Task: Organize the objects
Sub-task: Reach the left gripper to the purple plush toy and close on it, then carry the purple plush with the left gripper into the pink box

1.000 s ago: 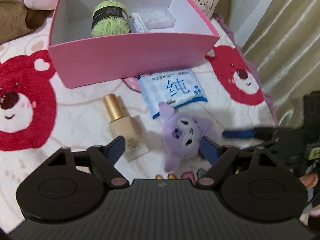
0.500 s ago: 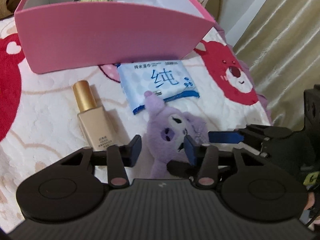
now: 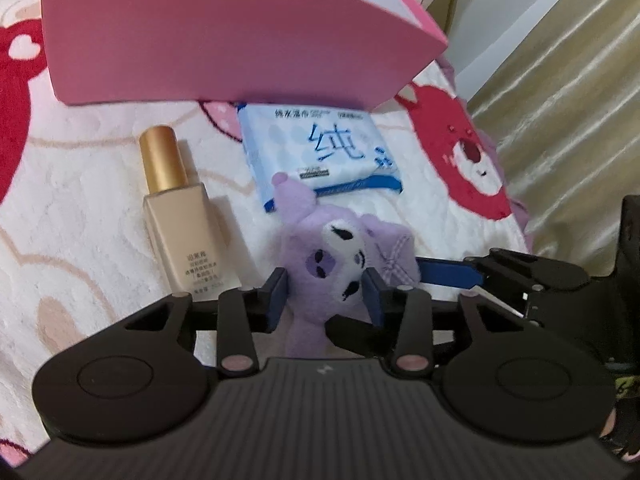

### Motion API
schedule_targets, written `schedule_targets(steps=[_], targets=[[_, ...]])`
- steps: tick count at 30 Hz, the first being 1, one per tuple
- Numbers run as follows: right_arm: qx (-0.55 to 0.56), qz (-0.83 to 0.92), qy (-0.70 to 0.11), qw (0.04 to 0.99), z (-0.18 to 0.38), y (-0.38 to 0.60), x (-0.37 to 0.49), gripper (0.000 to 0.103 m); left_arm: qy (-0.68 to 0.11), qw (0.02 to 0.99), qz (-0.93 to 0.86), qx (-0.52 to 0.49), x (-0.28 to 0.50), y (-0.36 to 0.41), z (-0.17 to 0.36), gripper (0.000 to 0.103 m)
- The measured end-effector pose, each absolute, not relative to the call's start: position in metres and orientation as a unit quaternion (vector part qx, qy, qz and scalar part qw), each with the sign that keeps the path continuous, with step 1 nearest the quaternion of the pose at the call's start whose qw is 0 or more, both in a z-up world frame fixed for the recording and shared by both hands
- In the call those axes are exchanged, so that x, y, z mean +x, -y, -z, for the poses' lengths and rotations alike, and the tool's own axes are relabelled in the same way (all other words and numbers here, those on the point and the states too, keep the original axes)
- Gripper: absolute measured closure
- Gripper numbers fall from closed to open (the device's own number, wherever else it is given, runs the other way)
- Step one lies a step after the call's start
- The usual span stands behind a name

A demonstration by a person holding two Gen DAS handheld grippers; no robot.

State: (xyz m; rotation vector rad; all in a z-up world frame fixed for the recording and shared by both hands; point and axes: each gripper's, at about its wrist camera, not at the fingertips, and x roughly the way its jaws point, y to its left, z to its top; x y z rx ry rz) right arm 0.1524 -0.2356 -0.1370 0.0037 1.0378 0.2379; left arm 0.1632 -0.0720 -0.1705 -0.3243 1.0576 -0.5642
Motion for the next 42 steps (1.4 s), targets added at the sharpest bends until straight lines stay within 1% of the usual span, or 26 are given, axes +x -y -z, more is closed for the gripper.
schedule_targets(steps=[2, 4, 6, 9, 17, 24, 27, 35, 42], targets=[[0.007, -0.109, -0.498, 0.860, 0.139, 0.237, 0.154, 0.017, -0.492, 0.818, 0.260, -0.146, 0.161, 0.075, 0.170, 0.060], [0.013, -0.109, -0.500, 0.859, 0.139, 0.239, 0.154, 0.017, -0.484, 0.823, 0.262, -0.139, 0.158, 0.076, 0.168, 0.064], [0.013, -0.114, -0.497, 0.860, 0.138, 0.238, 0.153, 0.017, -0.482, 0.824, 0.263, -0.139, 0.155, 0.076, 0.165, 0.065], [-0.002, -0.124, -0.484, 0.866, 0.134, 0.234, 0.147, 0.017, -0.495, 0.818, 0.260, -0.134, 0.155, 0.073, 0.159, 0.065], [-0.014, -0.154, -0.435, 0.887, 0.107, 0.224, 0.126, 0.017, -0.480, 0.828, 0.261, -0.124, 0.137, 0.059, 0.124, 0.065], [0.024, -0.144, -0.394, 0.907, 0.080, 0.229, 0.109, 0.017, -0.463, 0.831, 0.279, -0.135, 0.128, 0.051, 0.086, 0.065], [0.021, -0.145, -0.377, 0.915, 0.063, 0.229, 0.103, 0.017, -0.448, 0.838, 0.286, -0.125, 0.123, 0.051, 0.066, 0.065], [-0.032, -0.152, -0.322, 0.934, 0.006, 0.218, 0.097, 0.018, -0.419, 0.854, 0.286, -0.113, 0.124, 0.045, 0.008, 0.065], [-0.062, -0.154, -0.288, 0.943, -0.042, 0.213, 0.120, 0.018, -0.386, 0.870, 0.286, -0.114, 0.142, 0.038, -0.041, 0.065]])
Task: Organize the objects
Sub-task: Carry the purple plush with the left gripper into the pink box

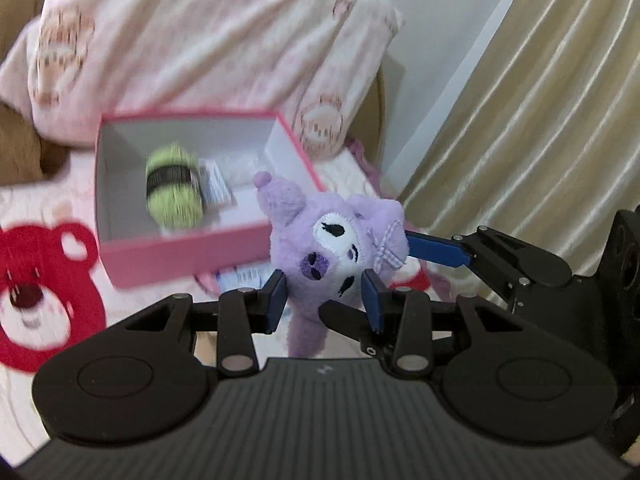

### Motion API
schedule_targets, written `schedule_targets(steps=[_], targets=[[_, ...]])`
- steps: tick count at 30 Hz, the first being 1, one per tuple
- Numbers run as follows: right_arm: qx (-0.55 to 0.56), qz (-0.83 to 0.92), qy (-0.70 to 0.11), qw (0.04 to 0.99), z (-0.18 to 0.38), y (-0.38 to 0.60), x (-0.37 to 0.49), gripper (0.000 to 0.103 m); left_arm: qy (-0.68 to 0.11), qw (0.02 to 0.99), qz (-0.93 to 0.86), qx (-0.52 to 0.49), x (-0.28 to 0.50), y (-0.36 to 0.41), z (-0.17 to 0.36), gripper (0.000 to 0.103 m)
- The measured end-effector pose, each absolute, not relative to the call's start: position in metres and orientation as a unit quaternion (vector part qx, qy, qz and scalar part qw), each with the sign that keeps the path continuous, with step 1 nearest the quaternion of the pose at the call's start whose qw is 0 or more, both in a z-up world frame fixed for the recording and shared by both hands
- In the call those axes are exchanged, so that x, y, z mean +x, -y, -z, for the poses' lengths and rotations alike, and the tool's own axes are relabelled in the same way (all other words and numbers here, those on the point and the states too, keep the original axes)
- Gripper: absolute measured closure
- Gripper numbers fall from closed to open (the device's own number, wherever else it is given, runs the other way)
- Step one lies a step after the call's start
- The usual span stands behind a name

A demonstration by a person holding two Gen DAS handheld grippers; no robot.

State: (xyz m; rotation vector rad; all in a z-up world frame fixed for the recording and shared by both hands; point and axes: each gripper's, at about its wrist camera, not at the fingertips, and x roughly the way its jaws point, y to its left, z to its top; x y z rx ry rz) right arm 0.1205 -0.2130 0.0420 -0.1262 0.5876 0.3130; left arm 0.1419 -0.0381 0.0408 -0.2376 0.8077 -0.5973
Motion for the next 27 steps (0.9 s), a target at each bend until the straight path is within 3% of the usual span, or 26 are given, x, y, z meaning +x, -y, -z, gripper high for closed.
schedule_targets(steps=[10, 27], targets=[[-0.056, -0.147, -0.307, 0.939, -0.072, 0.221, 0.192, 0.018, -0.422, 0.847, 0.282, -0.156, 0.230, 0.035, -0.055, 0.063], [-0.027, -0.110, -0.444, 0.889, 0.033, 0.238, 0.332, 0.022, -0.528, 0.783, 0.209, -0.254, 0.357, 0.051, 0.079, 0.063]])
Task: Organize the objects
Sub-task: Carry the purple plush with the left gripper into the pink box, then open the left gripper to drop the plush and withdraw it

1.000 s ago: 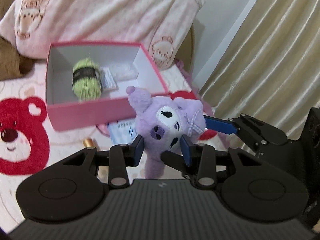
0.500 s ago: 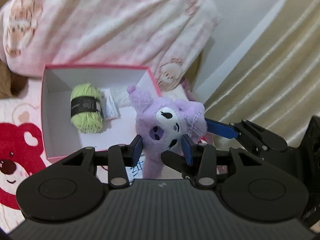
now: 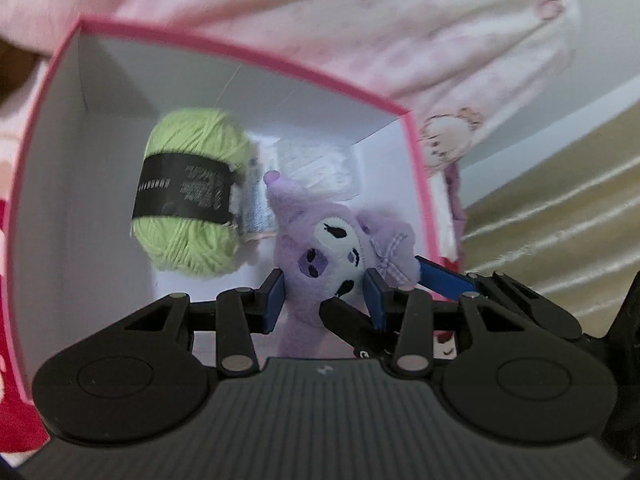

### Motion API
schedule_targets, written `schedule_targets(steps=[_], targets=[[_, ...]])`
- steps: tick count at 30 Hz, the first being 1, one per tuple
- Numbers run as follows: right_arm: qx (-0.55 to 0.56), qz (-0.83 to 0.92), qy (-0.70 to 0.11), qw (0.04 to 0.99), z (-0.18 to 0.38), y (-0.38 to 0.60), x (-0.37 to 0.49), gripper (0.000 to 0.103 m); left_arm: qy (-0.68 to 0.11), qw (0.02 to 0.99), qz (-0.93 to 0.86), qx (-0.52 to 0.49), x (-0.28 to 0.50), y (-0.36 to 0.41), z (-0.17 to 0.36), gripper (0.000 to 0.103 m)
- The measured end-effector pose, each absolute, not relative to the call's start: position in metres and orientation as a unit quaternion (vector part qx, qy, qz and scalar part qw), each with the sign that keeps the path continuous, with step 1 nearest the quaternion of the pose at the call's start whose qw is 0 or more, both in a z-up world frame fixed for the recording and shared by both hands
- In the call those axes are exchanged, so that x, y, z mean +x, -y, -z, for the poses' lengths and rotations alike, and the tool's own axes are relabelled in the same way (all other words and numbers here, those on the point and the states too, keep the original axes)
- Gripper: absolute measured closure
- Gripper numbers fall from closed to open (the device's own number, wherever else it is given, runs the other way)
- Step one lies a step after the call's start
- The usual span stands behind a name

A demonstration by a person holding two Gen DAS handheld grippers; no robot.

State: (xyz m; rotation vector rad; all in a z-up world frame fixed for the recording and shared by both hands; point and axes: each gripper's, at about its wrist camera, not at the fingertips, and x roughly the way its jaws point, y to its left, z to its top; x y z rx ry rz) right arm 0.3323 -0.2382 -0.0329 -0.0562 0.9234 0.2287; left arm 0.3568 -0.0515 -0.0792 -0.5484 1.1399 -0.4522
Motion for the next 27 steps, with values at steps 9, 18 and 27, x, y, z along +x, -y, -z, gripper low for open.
schedule_targets(steps=[9, 18, 27], targets=[[-0.003, -0.134, -0.496, 0.858, 0.065, 0.239, 0.346, 0.023, -0.553, 0.777, 0.178, -0.244, 0.356, 0.050, 0.106, 0.062], [-0.002, -0.117, -0.529, 0.840, 0.084, 0.245, 0.365, 0.043, -0.557, 0.783, 0.124, -0.246, 0.367, 0.057, 0.118, 0.062], [-0.024, -0.088, -0.500, 0.861, 0.061, 0.242, 0.349, 0.044, -0.527, 0.814, 0.113, -0.218, 0.340, 0.054, 0.085, 0.042]])
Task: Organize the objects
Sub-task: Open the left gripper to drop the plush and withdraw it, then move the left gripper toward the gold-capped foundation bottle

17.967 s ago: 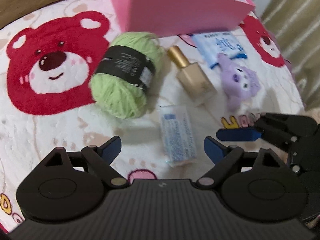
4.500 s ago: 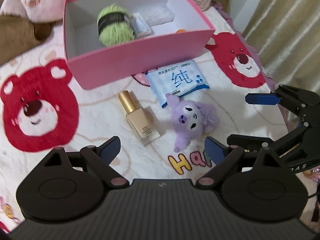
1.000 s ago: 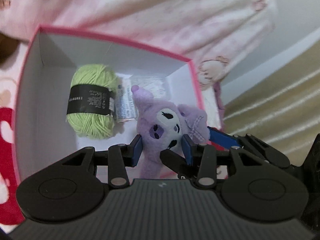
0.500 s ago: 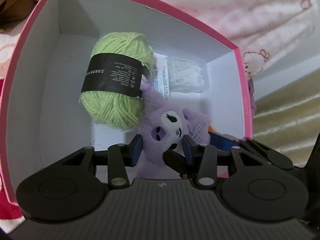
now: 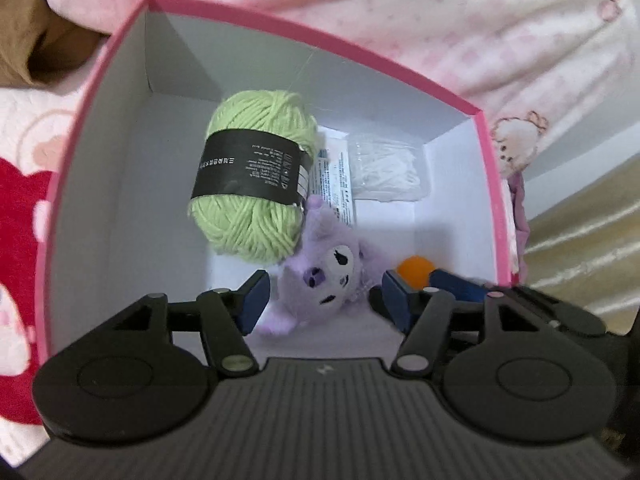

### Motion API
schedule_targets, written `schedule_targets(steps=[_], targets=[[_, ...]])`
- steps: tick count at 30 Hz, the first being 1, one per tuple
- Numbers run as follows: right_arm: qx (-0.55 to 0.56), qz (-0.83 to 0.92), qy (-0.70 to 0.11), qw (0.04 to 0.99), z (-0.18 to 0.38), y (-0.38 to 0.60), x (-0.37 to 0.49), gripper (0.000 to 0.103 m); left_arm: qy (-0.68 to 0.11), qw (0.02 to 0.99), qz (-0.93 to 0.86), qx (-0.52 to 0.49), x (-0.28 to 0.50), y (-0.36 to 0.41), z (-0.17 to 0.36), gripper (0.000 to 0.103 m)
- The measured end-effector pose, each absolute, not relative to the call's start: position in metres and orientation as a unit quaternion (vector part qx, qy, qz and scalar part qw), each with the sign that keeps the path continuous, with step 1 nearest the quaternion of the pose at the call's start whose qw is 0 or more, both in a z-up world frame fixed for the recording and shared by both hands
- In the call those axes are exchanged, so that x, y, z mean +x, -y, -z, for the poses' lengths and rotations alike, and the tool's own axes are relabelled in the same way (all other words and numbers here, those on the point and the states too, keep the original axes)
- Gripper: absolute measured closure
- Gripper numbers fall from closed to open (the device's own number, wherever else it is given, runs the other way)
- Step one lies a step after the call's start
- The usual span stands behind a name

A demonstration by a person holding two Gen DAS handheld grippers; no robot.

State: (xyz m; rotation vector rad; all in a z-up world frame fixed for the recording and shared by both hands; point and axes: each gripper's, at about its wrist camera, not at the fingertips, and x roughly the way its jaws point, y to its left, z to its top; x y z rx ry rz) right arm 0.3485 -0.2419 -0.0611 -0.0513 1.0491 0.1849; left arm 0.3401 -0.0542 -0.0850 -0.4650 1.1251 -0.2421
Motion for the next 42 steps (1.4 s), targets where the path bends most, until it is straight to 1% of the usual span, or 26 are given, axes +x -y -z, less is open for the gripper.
schedule_targets(steps=[5, 8, 11, 15, 18, 22, 28, 31, 33, 37, 38, 39, 40, 42], targets=[[-0.015, -0.091, -0.474, 0.876, 0.027, 0.249, 0.322, 0.043, -0.504, 0.838, 0.118, -0.171, 0.313, 0.049, 0.052, 0.042], [-0.016, -0.107, -0.450, 0.886, 0.004, 0.252, 0.299, 0.042, -0.496, 0.845, 0.129, -0.150, 0.294, 0.044, 0.030, 0.041], [-0.013, -0.116, -0.432, 0.894, -0.020, 0.256, 0.274, 0.041, -0.498, 0.844, 0.141, -0.138, 0.273, 0.038, 0.007, 0.040], [-0.006, -0.131, -0.411, 0.902, -0.049, 0.260, 0.241, 0.038, -0.504, 0.841, 0.150, -0.129, 0.246, 0.034, -0.020, 0.035], [0.004, -0.145, -0.396, 0.907, -0.065, 0.263, 0.216, 0.035, -0.521, 0.831, 0.152, -0.120, 0.231, 0.035, -0.031, 0.035], [0.015, -0.162, -0.381, 0.910, -0.078, 0.263, 0.187, 0.033, -0.515, 0.832, 0.168, -0.116, 0.210, 0.033, -0.043, 0.035], [0.014, -0.182, -0.367, 0.912, -0.083, 0.258, 0.148, 0.030, -0.491, 0.847, 0.155, -0.133, 0.179, 0.018, -0.047, 0.033], [0.008, -0.189, -0.367, 0.911, -0.076, 0.253, 0.131, 0.028, -0.492, 0.845, 0.160, -0.133, 0.166, 0.014, -0.040, 0.032], [-0.002, -0.191, -0.368, 0.910, -0.070, 0.249, 0.120, 0.025, -0.494, 0.845, 0.162, -0.129, 0.158, 0.013, -0.035, 0.032], [-0.017, -0.195, -0.370, 0.908, -0.055, 0.240, 0.105, 0.024, -0.495, 0.845, 0.166, -0.116, 0.146, 0.013, -0.021, 0.030], [-0.019, -0.199, -0.370, 0.907, -0.050, 0.237, 0.103, 0.023, -0.496, 0.845, 0.165, -0.110, 0.144, 0.013, -0.017, 0.030], [-0.020, -0.200, -0.371, 0.907, -0.046, 0.235, 0.101, 0.018, -0.499, 0.845, 0.162, -0.106, 0.143, 0.013, -0.013, 0.030], [-0.022, -0.199, -0.372, 0.907, -0.042, 0.232, 0.101, 0.015, -0.503, 0.843, 0.160, -0.105, 0.142, 0.013, -0.008, 0.030], [-0.038, -0.188, -0.378, 0.906, -0.031, 0.224, 0.104, 0.015, -0.511, 0.839, 0.158, -0.102, 0.144, 0.013, 0.002, 0.030]])
